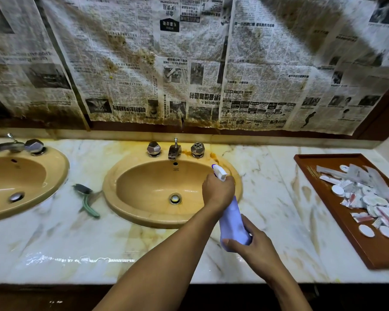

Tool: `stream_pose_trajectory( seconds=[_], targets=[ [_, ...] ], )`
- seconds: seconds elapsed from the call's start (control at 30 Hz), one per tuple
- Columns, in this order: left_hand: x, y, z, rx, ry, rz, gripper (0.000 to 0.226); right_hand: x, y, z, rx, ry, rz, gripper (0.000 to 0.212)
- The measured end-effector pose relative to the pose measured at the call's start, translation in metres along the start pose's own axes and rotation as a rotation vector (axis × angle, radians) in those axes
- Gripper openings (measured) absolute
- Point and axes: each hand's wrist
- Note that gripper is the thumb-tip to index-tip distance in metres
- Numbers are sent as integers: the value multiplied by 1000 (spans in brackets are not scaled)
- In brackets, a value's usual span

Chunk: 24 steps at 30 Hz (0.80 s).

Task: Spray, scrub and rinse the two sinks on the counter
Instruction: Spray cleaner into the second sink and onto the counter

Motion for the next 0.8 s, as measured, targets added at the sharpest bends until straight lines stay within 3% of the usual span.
stream_pose_trajectory(
  seconds=[0.1,0.23,0.37,0.6,0.8],
  targets=[
    [-4,-7,16,-6,-16,-29,30,-1,-7,-19,-23,11,-7,83],
    [-4,-19,43,14,-75,-37,47,-2,-20,-50,-28,27,10,68],
    [-9,-40,83,15,-95,-6,55,-9,-30,-86,-17,-18,23,75],
    [-2,-81,194,137,103,-165,45,-46,-69,-137,161,-236,113,100],
    [14,-116,312,135,388,-243,59,-94,-101,-173,340,-334,157,64]
  ],
)
Point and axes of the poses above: each hand's wrist, its own x-axis away from the middle knuckle, its own z-axis out of the back of the hand, y = z × x, and after that the axes turned 8 degrees about -y, right-handed
